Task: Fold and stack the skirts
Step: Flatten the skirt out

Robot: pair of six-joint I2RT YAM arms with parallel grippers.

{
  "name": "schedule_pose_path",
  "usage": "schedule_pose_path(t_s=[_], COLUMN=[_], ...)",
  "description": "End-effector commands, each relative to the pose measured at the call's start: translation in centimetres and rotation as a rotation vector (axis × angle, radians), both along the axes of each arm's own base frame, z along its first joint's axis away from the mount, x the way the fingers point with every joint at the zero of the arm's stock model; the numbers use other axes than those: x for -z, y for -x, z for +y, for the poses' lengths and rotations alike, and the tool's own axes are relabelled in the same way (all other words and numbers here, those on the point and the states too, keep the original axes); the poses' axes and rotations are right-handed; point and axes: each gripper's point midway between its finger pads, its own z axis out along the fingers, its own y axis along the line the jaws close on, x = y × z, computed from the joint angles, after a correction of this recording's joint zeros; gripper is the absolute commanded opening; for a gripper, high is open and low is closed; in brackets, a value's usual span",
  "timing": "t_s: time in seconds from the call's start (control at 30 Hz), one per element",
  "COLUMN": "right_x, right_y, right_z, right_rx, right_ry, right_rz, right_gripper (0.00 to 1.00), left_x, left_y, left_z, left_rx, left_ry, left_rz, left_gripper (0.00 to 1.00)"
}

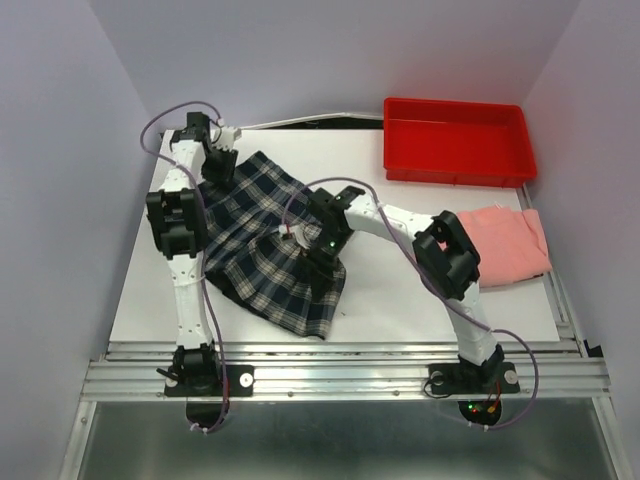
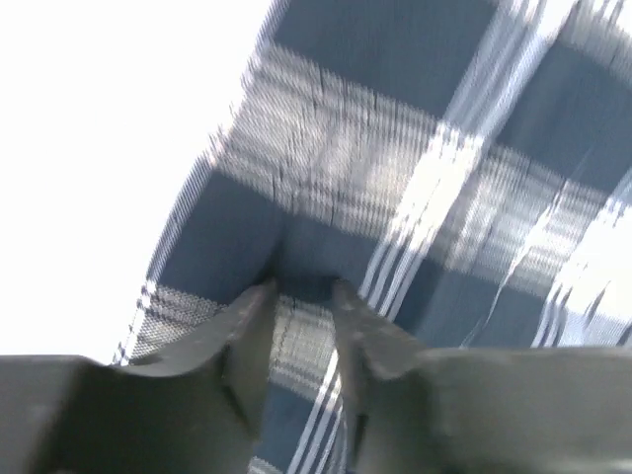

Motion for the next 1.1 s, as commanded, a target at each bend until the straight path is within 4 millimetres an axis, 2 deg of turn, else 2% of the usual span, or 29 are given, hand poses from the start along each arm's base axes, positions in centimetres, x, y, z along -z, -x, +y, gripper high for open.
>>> schedule_pose_path(t_s=[0.0, 0.03, 0.07, 0.1, 0.13, 0.17, 0.2, 0.23, 0.27, 0.3, 0.37, 0.4, 0.43, 0.47, 0.5, 0.53, 0.6, 0.63, 0.7, 0.73, 0.87, 0.93, 0.97, 1.07], right_x=[-9.3, -10.6, -11.5, -11.2, -11.0, -12.2, -10.4, -9.8, -9.0, -8.5, -7.1, -5.9, -5.3, -4.7, -4.2, -3.4, -2.7, -2.4, -2.4, -2.6, -3.0, -2.4, -2.0, -0.6], right_y=[-8.1, -13.2, -13.9, -17.9, -20.3, -22.6, -24.4, -25.4, -26.2, -26.4, -26.6, -26.4, -26.4, -26.4, -26.2, -26.1, -26.1, -26.0, -25.8, -26.1, -26.3, -25.7, -25.8, -25.3], right_z=[0.5, -1.7, -1.3, -4.1, -5.3, -5.9, -6.5, -7.1, -7.0, -7.0, -7.2, -7.4, -7.6, -7.8, -7.9, -8.1, -8.1, -8.1, -8.1, -7.9, -7.2, -6.2, -6.3, -5.4], right_rx=[0.2, 0.32, 0.342, 0.455, 0.504, 0.535, 0.545, 0.556, 0.536, 0.532, 0.53, 0.517, 0.52, 0.515, 0.516, 0.527, 0.544, 0.55, 0.556, 0.566, 0.59, 0.56, 0.562, 0.552], right_ry=[-0.202, -0.232, -0.249, -0.238, -0.233, -0.247, -0.223, -0.195, -0.195, -0.189, -0.173, -0.167, -0.156, -0.151, -0.146, -0.133, -0.121, -0.113, -0.114, -0.122, -0.137, -0.128, -0.118, -0.103], right_rz=[-0.129, -0.192, -0.21, -0.223, -0.26, -0.326, -0.341, -0.36, -0.387, -0.387, -0.393, -0.406, -0.414, -0.427, -0.425, -0.42, -0.405, -0.391, -0.379, -0.386, -0.39, -0.39, -0.393, -0.366], right_gripper=[0.63, 0.63, 0.63, 0.63, 0.63, 0.62, 0.62, 0.62, 0.62, 0.62, 0.63, 0.64, 0.64, 0.64, 0.64, 0.64, 0.64, 0.65, 0.66, 0.66, 0.67, 0.68, 0.68, 0.68], left_x=[-7.9, -11.3, -9.8, -13.7, -12.5, -12.9, -16.0, -14.3, -16.6, -15.1, -16.0, -17.2, -17.7, -19.2, -19.1, -17.8, -17.4, -16.2, -15.4, -14.2, -11.7, -10.3, -9.9, -8.5], left_y=[-4.0, -4.0, -3.6, -2.7, -0.7, 0.8, 2.9, 5.9, 7.9, 10.1, 12.1, 13.9, 14.8, 16.1, 17.1, 18.4, 20.0, 21.0, 21.4, 21.3, 20.2, 19.6, 19.2, 18.6], left_z=[-4.3, -4.4, -4.5, -4.7, -4.9, -5.1, -5.3, -6.0, -6.6, -6.7, -6.8, -6.7, -6.7, -6.4, -7.1, -7.1, -6.9, -7.3, -7.2, -6.8, -5.9, -5.1, -4.9, -4.9], left_rx=[0.112, 0.121, 0.126, 0.163, 0.183, 0.211, 0.253, 0.328, 0.349, 0.355, 0.348, 0.356, 0.37, 0.383, 0.421, 0.443, 0.455, 0.472, 0.468, 0.464, 0.427, 0.403, 0.394, 0.395], left_ry=[-0.001, 0.001, 0.014, 0.01, 0.018, 0.028, 0.029, 0.055, 0.077, 0.092, 0.095, 0.078, 0.058, 0.022, -0.008, -0.064, -0.114, -0.115, -0.144, -0.177, -0.287, -0.347, -0.374, -0.403], left_rz=[-0.207, -0.284, -0.254, -0.331, -0.28, -0.274, -0.319, -0.252, -0.286, -0.225, -0.238, -0.269, -0.283, -0.322, -0.318, -0.279, -0.262, -0.227, -0.223, -0.218, -0.237, -0.246, -0.255, -0.267], left_gripper=[0.52, 0.54, 0.55, 0.56, 0.56, 0.56, 0.56, 0.64, 0.68, 0.7, 0.77, 0.84, 0.87, 0.89, 0.89, 0.89, 0.89, 0.87, 0.86, 0.85, 0.77, 0.74, 0.7, 0.66])
